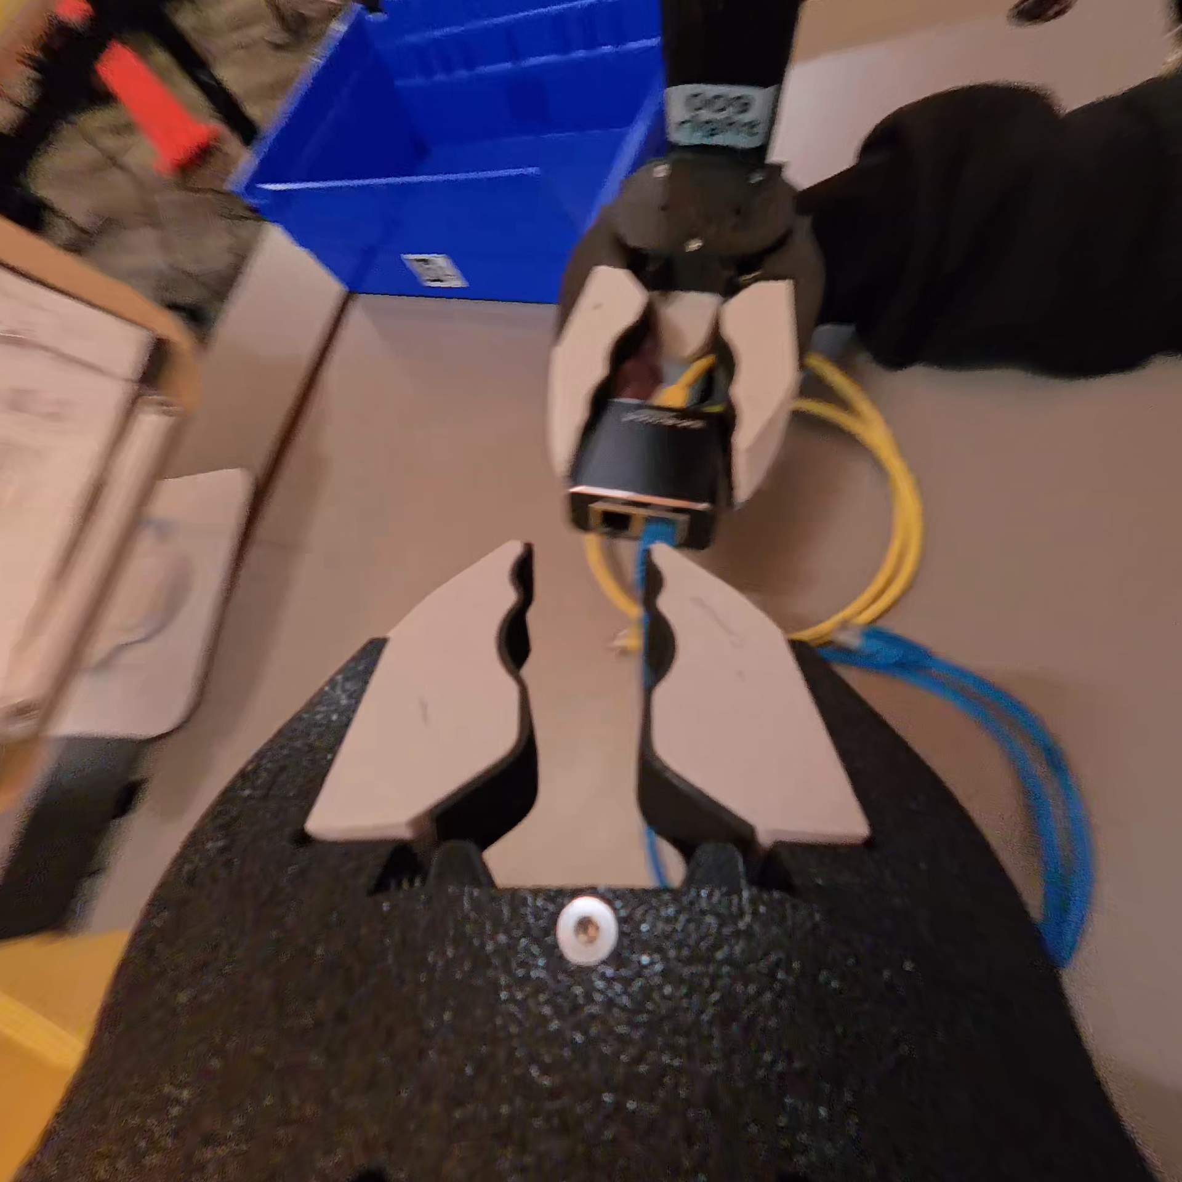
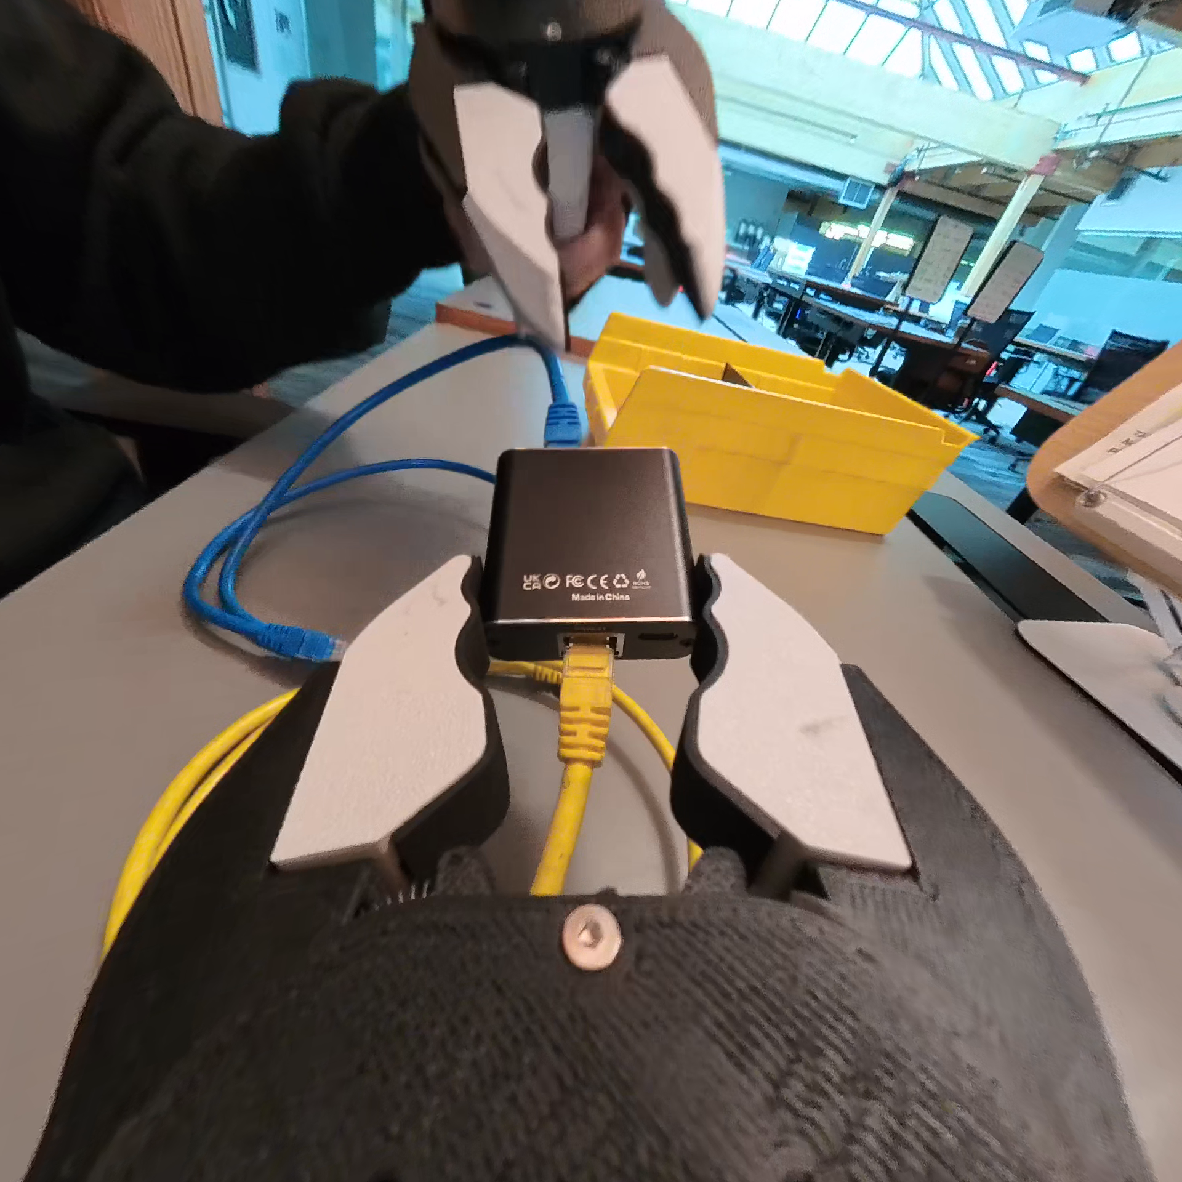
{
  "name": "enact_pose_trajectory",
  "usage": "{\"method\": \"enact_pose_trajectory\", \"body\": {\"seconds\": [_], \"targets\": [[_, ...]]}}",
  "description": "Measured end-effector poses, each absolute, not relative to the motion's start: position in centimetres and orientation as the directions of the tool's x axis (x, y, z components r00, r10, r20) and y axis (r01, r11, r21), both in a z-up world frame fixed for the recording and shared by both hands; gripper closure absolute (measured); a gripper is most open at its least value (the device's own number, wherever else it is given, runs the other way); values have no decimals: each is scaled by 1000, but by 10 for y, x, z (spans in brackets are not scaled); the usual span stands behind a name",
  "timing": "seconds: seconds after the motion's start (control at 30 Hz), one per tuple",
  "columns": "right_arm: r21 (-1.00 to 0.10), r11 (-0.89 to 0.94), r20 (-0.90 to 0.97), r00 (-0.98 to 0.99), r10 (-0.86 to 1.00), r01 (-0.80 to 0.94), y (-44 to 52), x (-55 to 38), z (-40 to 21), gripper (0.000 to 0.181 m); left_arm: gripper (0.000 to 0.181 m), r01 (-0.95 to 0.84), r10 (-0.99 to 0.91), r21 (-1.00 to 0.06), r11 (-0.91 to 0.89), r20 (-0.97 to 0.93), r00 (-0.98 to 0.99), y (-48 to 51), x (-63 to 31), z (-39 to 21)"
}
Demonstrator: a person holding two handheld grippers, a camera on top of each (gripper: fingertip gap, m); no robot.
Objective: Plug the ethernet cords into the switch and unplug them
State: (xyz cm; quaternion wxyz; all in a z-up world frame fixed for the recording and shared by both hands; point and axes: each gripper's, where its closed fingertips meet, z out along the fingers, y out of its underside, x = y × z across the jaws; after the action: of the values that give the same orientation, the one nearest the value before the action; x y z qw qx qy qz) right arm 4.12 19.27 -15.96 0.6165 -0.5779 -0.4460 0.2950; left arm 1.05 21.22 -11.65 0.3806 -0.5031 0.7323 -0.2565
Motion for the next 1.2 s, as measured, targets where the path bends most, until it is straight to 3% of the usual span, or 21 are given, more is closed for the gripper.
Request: {"method": "enact_pose_trajectory", "body": {"seconds": [0.13, 0.2, 0.3, 0.37, 0.43, 0.5, 0.7, 0.8, 0.87, 1.2], "targets": [[-980, 149, 191, 424, 885, 130, 193, 43, -158, 120, 137, -538, -887, -719, 440, -440, -137, 268, -49, -92], [-984, 145, 173, 421, 891, 99, 192, 45, -154, 120, 136, -627, -854, -637, 449, -513, -90, 315, -86, -98], [-986, 148, 167, 418, 893, 79, 191, 47, -152, 120, 134, -768, -735, -374, 520, -654, -179, 376, -139, -133], [-985, 153, 171, 412, 895, 77, 190, 47, -152, 120, 133, -804, -609, -122, 582, -721, -332, 405, -167, -160], [-986, 150, 167, 410, 897, 75, 190, 47, -152, 120, 133, -761, -454, 154, 631, -722, -522, 425, -186, -179], [-987, 147, 161, 410, 898, 66, 190, 47, -151, 120, 136, -679, -338, 291, 674, -696, -634, 434, -188, -193], [-987, 156, 156, 413, 898, 34, 189, 51, -147, 120, 140, -628, -346, 304, 716, -626, -698, 446, -179, -225], [-987, 156, 157, 412, 898, 36, 189, 51, -147, 120, 169, -649, -388, 303, 698, -602, -698, 451, -178, -232], [-987, 157, 155, 413, 898, 31, 189, 51, -147, 120, 170, -679, -440, 278, 679, -586, -680, 451, -180, -228], [-988, 153, 147, 417, 897, 20, 189, 53, -146, 120, 177, -870, -521, 174, 461, -740, -424, 449, -198, -98]]}}
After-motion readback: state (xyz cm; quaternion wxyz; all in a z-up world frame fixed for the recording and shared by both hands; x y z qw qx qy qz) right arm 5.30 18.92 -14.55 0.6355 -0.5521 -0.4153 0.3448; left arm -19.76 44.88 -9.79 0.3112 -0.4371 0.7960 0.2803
